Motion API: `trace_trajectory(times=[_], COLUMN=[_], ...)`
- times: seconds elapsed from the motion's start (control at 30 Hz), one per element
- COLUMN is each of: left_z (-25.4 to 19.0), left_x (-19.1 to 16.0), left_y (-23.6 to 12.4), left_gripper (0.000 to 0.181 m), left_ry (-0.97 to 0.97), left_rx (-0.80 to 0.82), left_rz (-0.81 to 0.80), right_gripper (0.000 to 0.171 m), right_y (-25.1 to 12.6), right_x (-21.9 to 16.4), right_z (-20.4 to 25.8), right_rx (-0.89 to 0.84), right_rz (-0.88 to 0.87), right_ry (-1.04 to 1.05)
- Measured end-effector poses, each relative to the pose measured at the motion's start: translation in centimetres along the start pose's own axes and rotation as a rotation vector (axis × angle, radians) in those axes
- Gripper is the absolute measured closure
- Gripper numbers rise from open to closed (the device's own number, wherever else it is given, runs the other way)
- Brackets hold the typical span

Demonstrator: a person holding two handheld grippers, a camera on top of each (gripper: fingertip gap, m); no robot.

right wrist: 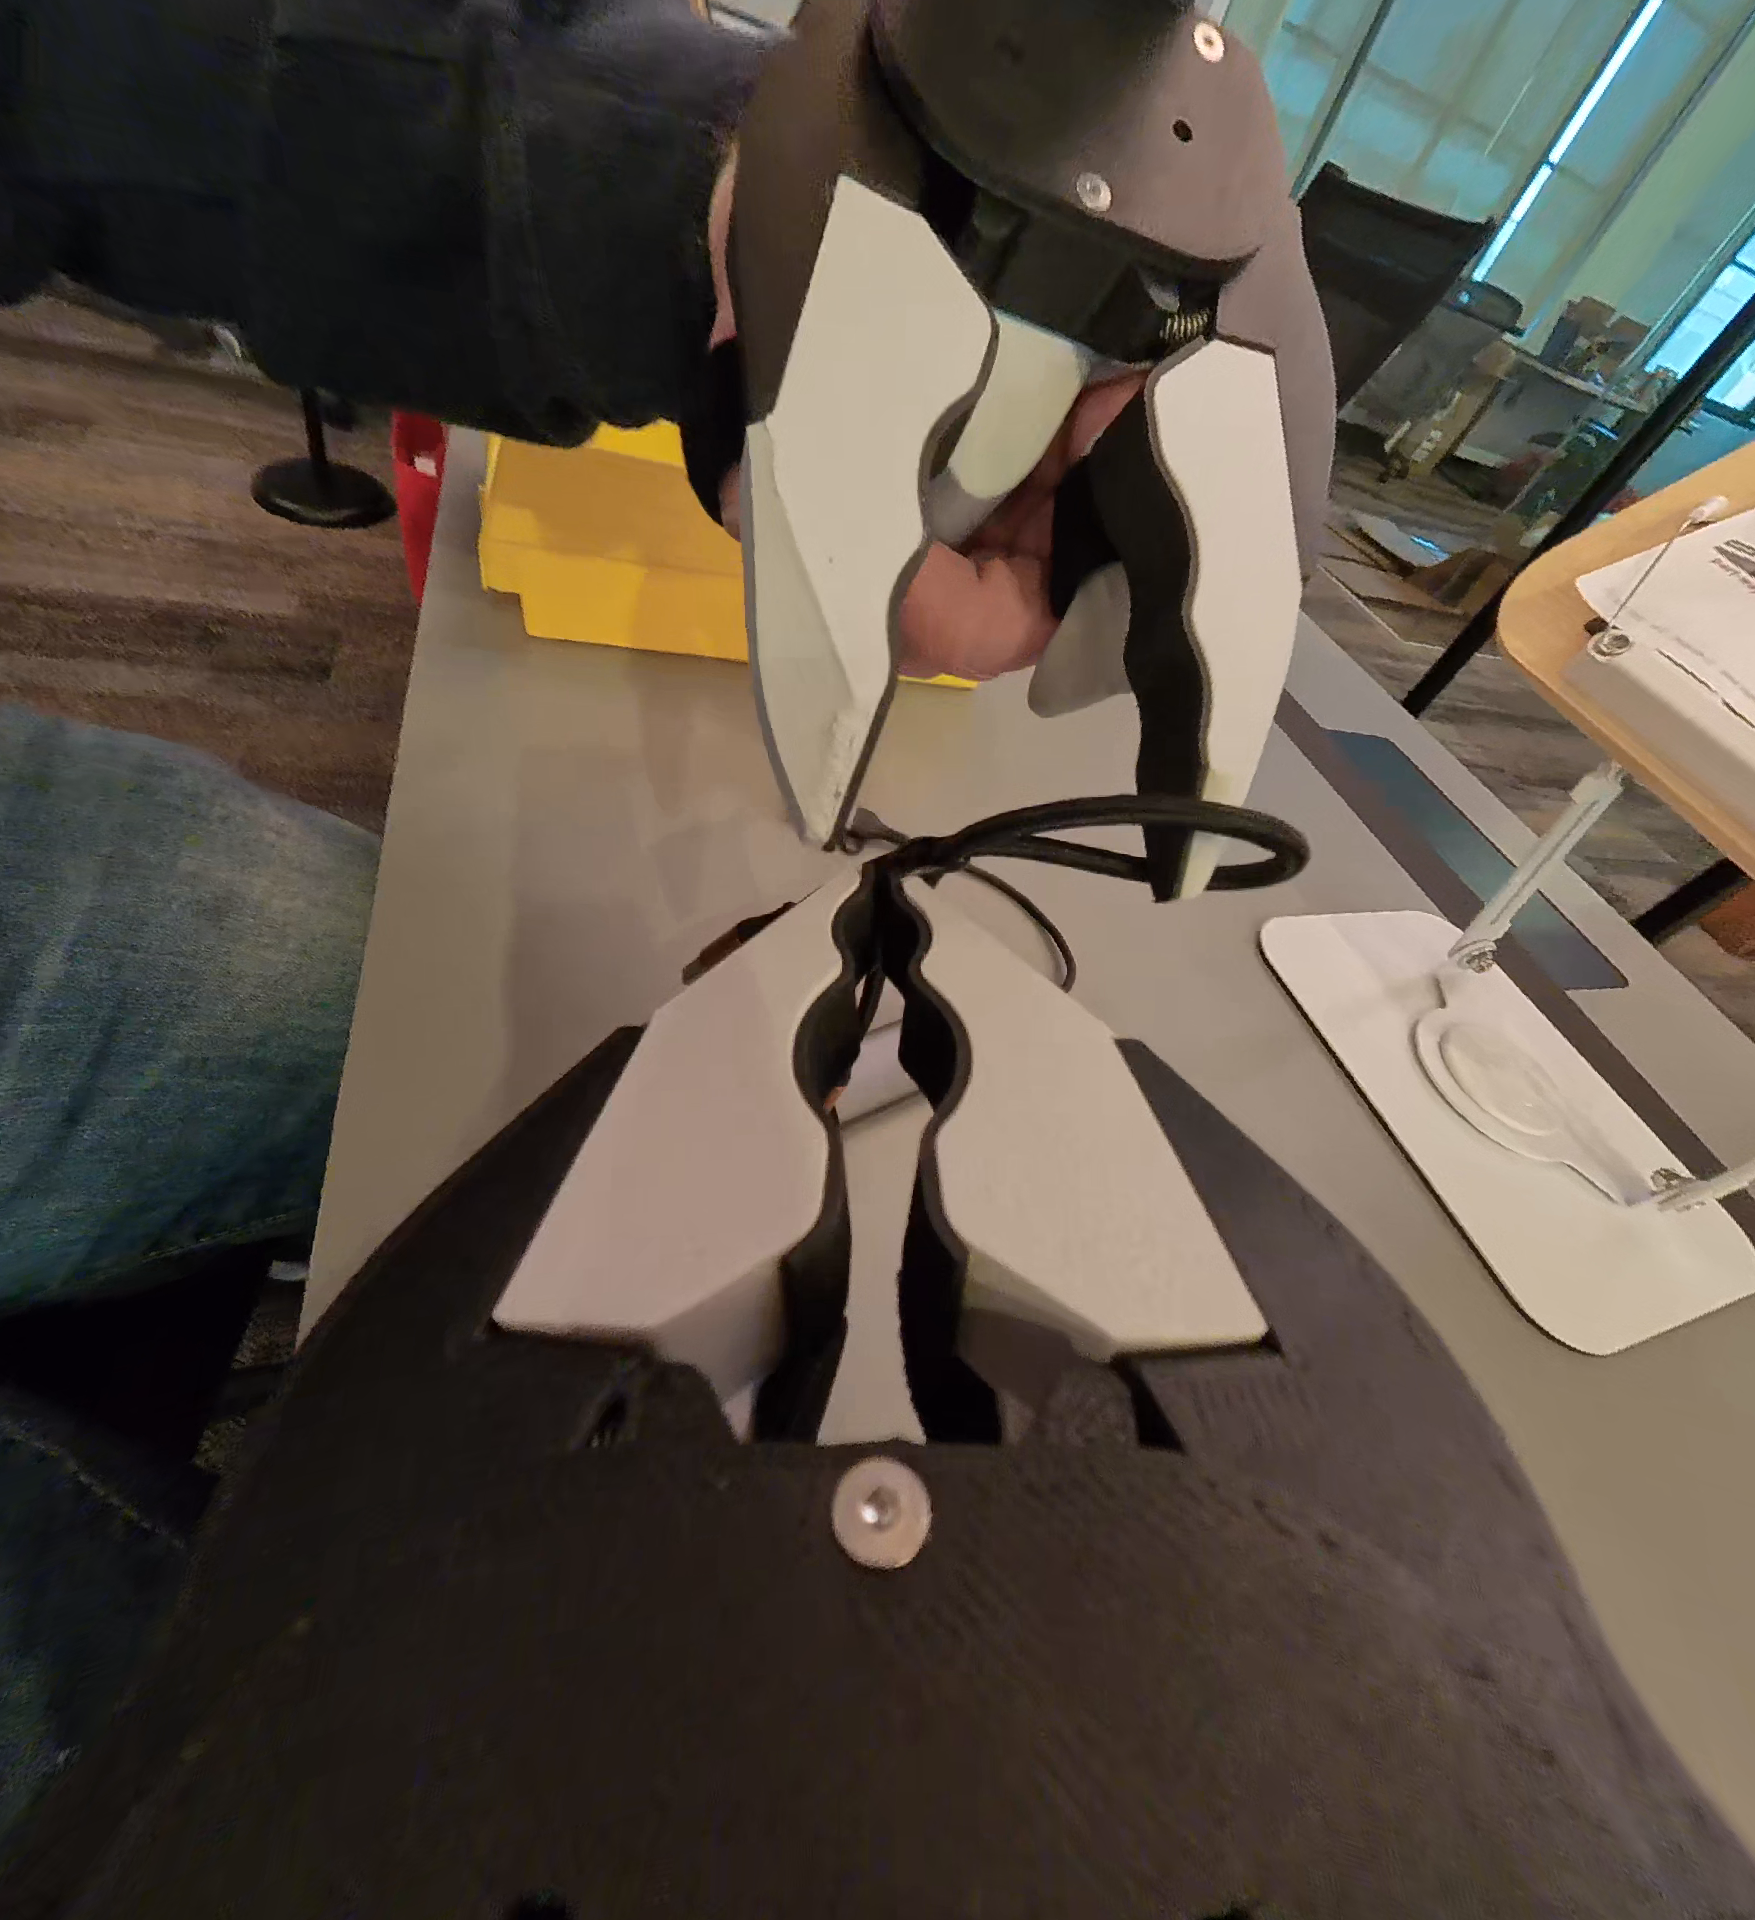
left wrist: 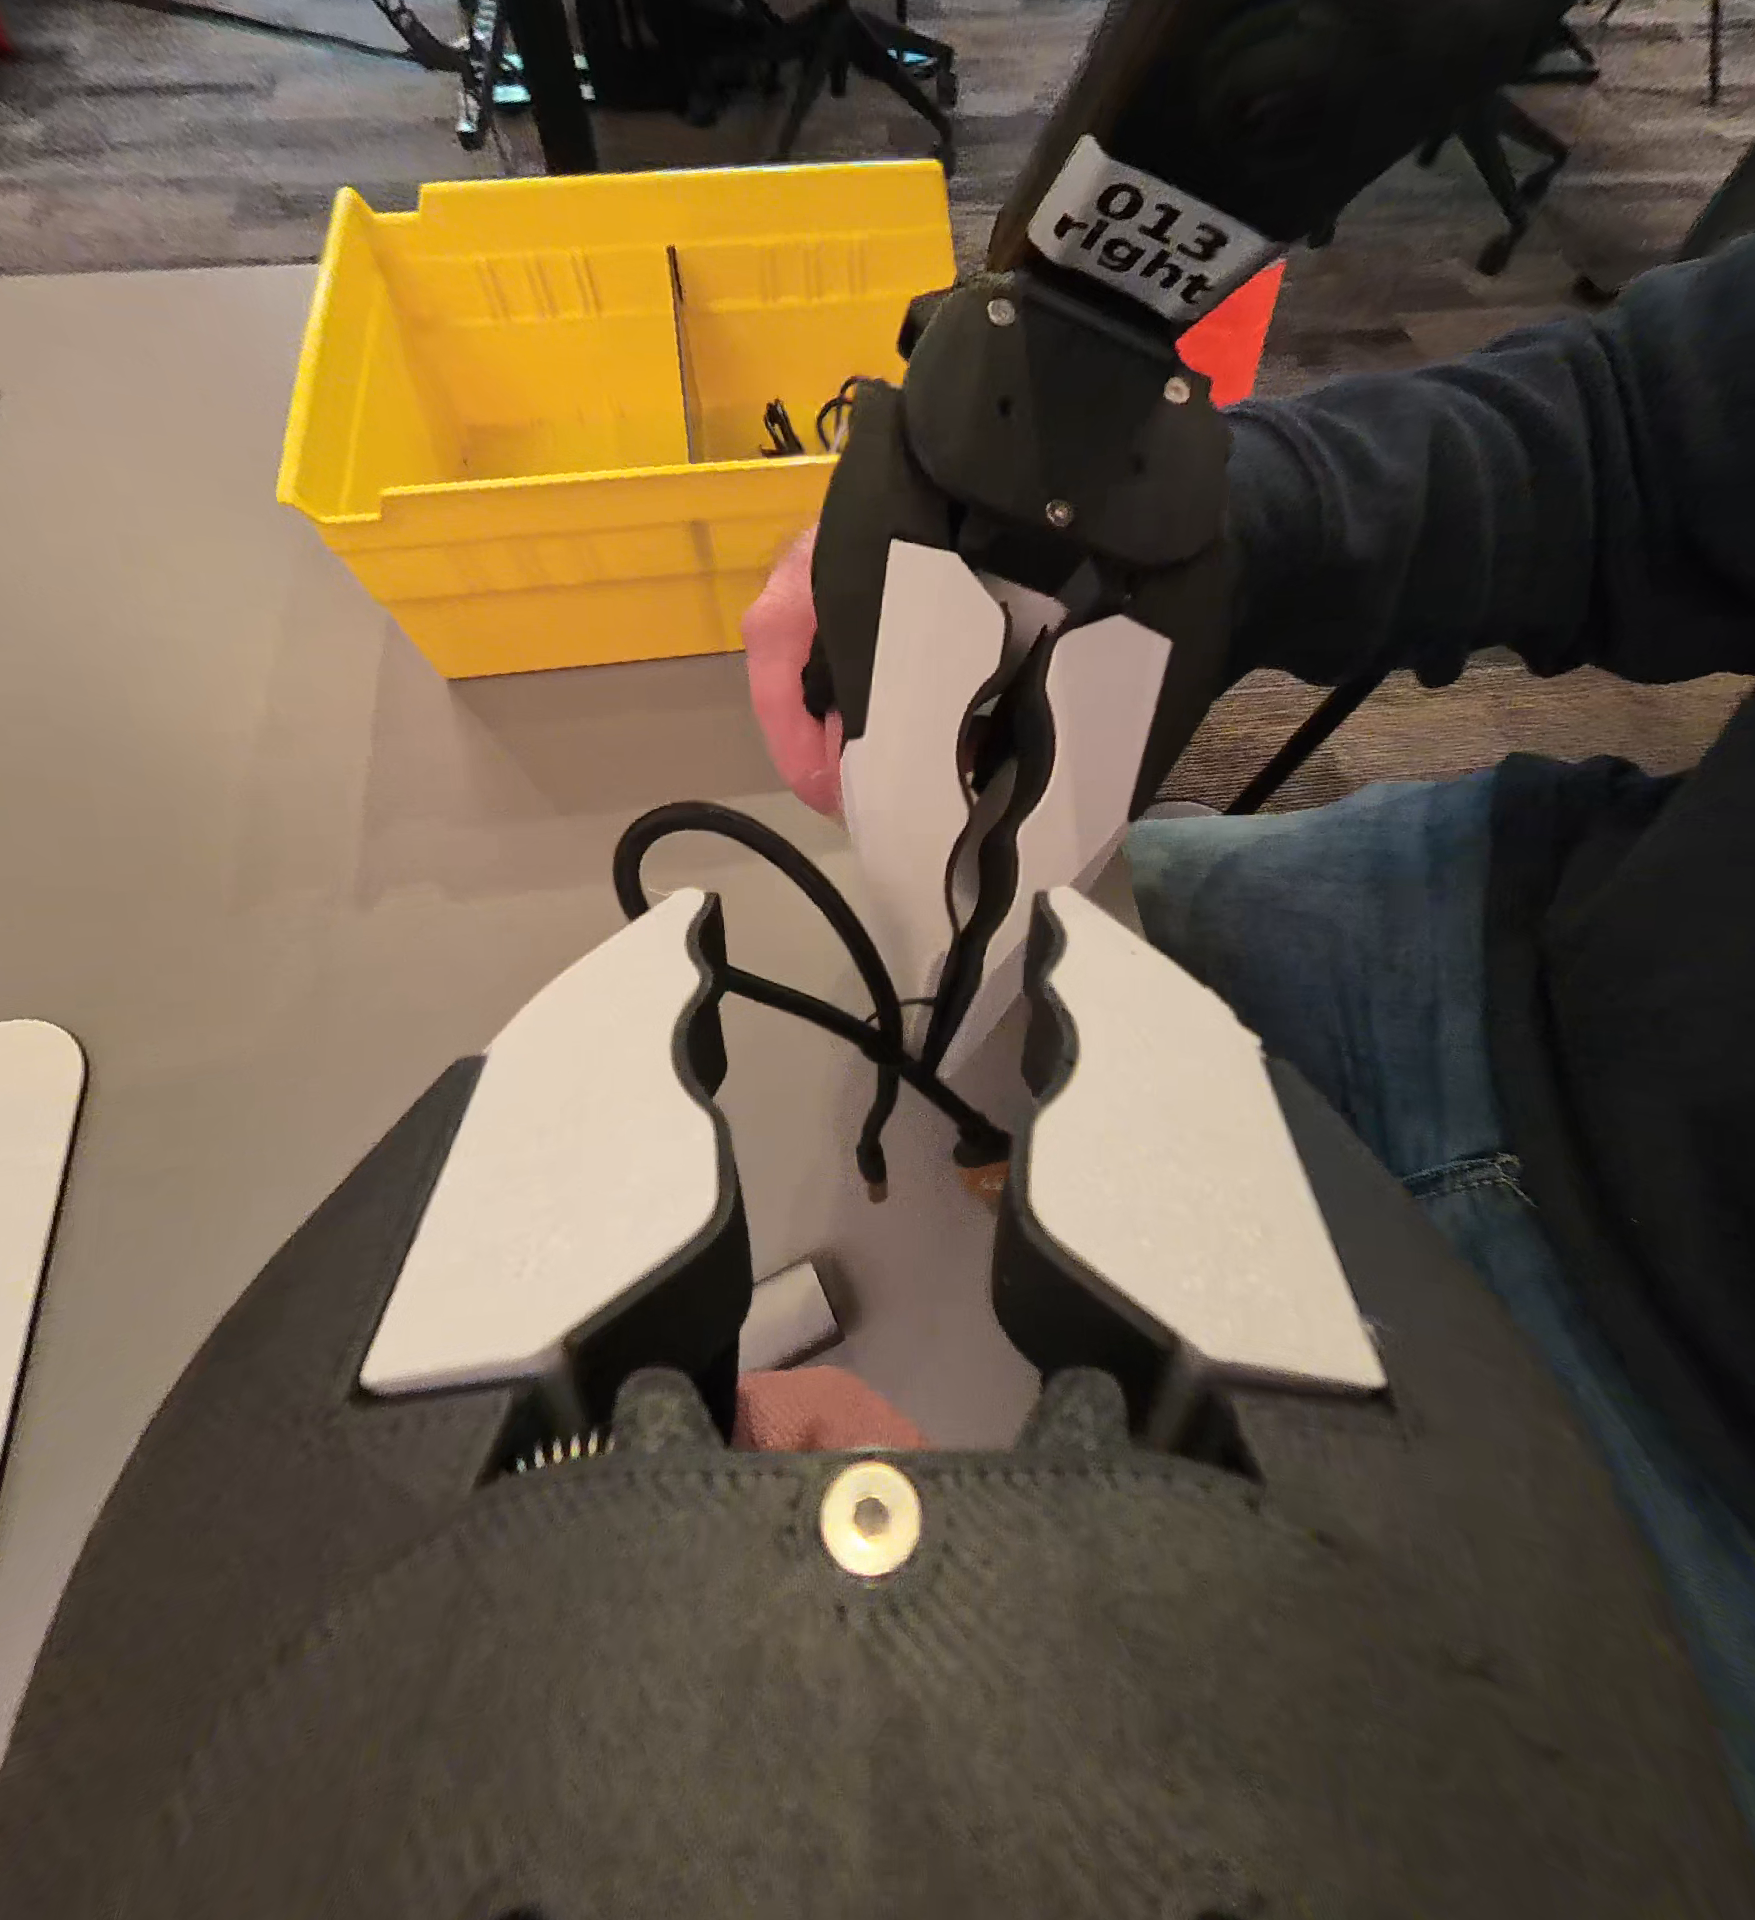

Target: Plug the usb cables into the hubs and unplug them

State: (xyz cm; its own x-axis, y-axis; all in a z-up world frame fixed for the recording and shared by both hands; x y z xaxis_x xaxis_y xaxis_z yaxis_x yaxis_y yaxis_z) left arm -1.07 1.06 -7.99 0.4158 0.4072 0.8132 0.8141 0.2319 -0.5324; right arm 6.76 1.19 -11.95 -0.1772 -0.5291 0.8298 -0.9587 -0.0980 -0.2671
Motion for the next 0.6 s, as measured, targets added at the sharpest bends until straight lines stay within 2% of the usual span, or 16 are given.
trace_trajectory(times=[0.03,0.33,0.6], left_z=[0.2,1.6,1.2], left_x=[0.1,-0.6,-1.5], left_y=[0.0,-0.1,0.3], left_gripper=[0.127,0.13,0.124], left_ry=[0.0,-0.071,-0.006], left_rx=[-0.013,-0.124,-0.146], left_rz=[0.004,0.055,0.176], right_gripper=[0.171,0.171,0.171], right_y=[-0.1,-0.9,-1.5], right_x=[0.0,0.3,0.0], right_z=[-0.1,-0.5,-0.3], right_rx=[0.004,0.038,0.109], right_rz=[-0.018,-0.102,-0.118], right_ry=[0.01,0.037,0.054])
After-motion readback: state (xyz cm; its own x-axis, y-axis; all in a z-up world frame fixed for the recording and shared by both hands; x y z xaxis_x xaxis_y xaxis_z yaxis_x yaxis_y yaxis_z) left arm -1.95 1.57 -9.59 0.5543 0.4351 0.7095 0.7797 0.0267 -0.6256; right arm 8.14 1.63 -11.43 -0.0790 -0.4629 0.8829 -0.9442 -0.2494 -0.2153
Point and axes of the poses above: each gripper's, where its closed fingertips meet, y out along the fingers, x out of its top, z = x × y across the jaws, the point moved 6 cm from there along -y, back along the fingers, and after that the axes turned 14 degrees about -y, right-handed, at the moved point
